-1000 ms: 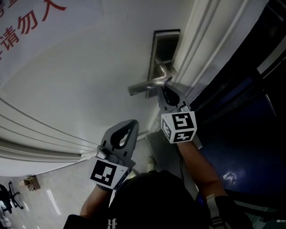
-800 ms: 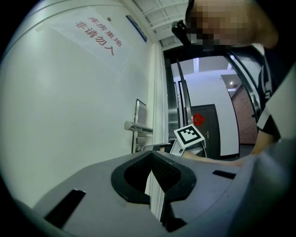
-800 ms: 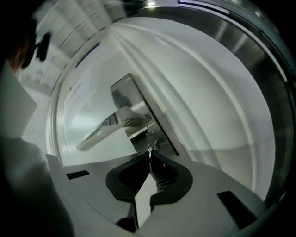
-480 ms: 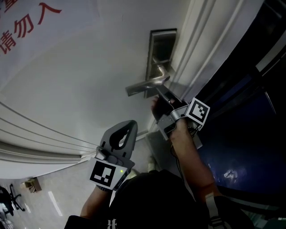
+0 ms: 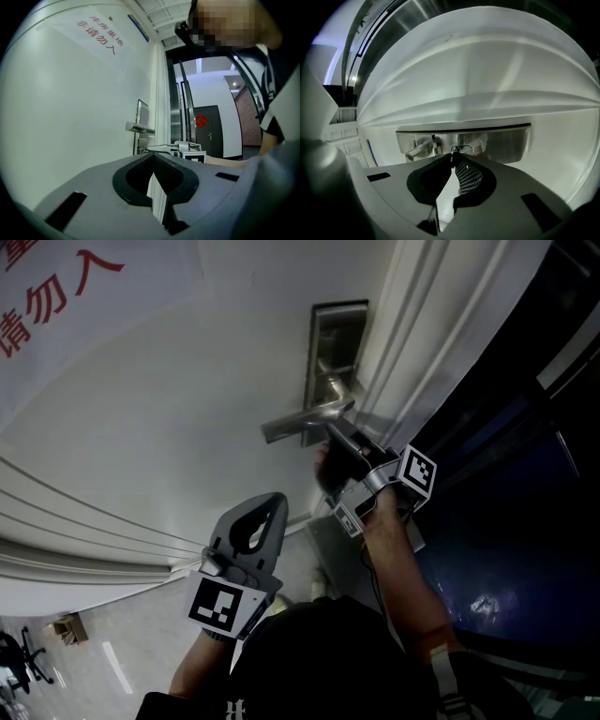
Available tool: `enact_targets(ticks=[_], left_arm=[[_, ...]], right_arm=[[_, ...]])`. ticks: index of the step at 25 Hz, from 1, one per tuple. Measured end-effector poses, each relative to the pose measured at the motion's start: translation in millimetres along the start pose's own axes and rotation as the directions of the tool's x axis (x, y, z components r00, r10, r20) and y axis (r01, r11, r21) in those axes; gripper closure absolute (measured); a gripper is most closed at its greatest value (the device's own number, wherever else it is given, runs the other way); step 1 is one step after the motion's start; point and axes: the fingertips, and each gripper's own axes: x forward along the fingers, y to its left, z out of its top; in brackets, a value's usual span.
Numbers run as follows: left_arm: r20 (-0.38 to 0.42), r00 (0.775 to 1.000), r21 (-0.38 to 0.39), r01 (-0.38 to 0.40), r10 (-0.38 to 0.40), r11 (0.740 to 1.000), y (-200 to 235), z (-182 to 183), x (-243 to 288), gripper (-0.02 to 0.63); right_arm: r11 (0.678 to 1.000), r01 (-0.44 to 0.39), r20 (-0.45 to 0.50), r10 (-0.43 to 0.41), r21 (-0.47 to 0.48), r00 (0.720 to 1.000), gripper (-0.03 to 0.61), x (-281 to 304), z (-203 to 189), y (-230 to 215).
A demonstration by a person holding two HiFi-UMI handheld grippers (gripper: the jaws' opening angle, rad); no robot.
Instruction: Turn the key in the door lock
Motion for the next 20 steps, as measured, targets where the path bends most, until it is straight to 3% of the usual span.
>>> enact_targets(ticks=[6, 14, 17, 20], left_arm=[[-0.003, 1.0, -0.001, 0.005, -0.005, 1.0, -2.2, -0.9, 2.0, 0.607], [-0.003, 1.0, 0.001, 0.013, -0.013, 1.0, -6.8, -1.4, 4.5, 0.607], [-0.003, 1.0, -0.006, 0.019, -0.019, 1.0, -8.9, -2.7, 6.0, 0.607], [-0.001, 1.0, -0.007, 0.028, -0.028, 1.0, -11.7, -3.1, 7.9, 0.607]], right_arm=[[0.998, -0.046, -0.02, 0.047, 0.036, 0.999, 0.557, 1.8, -0.4, 0.8], [0.995, -0.094, 0.0, 0.094, -0.035, 0.996, 0.555, -7.9, 3.9, 6.1], [0.992, -0.076, 0.002, 0.076, -0.104, 0.997, 0.555, -20.5, 7.5, 8.1], [0.954, -0.047, 0.001, 0.049, -0.296, 0.999, 0.555, -31.1, 13.1, 20.4]])
